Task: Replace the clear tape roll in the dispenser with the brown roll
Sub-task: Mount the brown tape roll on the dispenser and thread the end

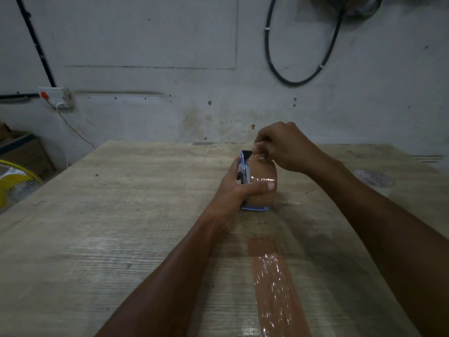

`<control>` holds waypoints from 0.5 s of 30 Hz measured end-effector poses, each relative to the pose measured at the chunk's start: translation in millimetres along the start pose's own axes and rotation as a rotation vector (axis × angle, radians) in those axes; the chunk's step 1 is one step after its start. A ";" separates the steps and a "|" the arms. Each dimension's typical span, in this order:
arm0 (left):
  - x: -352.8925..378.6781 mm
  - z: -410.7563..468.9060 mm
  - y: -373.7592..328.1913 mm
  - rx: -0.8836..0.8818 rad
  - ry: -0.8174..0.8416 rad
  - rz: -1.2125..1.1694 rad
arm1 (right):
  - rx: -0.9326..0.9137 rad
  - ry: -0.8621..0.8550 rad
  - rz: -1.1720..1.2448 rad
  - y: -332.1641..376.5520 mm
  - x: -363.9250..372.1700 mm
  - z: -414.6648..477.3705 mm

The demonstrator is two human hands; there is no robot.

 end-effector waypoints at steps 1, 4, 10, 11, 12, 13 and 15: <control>-0.2 0.1 0.8 -0.013 -0.002 0.005 | 0.010 0.007 0.060 -3.3 0.2 -1.1; 2.3 -0.5 -0.4 -0.023 0.002 -0.004 | 0.007 -0.028 0.092 -10.1 0.8 -7.1; 4.9 -3.4 -5.8 0.022 0.004 -0.044 | -0.018 -0.173 0.138 -15.0 1.3 -22.4; 4.4 -3.2 -5.3 0.026 0.007 -0.036 | -0.030 -0.174 0.116 -13.9 3.4 -24.8; 3.5 -2.7 -4.2 0.033 0.007 -0.026 | -0.041 -0.170 0.080 -11.5 6.0 -27.0; 3.1 -2.3 -3.4 0.038 0.011 -0.017 | -0.047 -0.168 0.044 -9.8 8.6 -28.2; 3.0 -2.1 -2.6 0.030 0.004 -0.015 | -0.051 -0.183 0.024 -8.1 11.6 -29.9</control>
Point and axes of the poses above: each hand's wrist, its own z-axis towards the middle knuckle, its own x-axis out of the palm, y = z × x, the point moved 4 cm from there along z, towards the middle knuckle, and after that the axes turned 14 degrees about y, right-handed, at the moved point
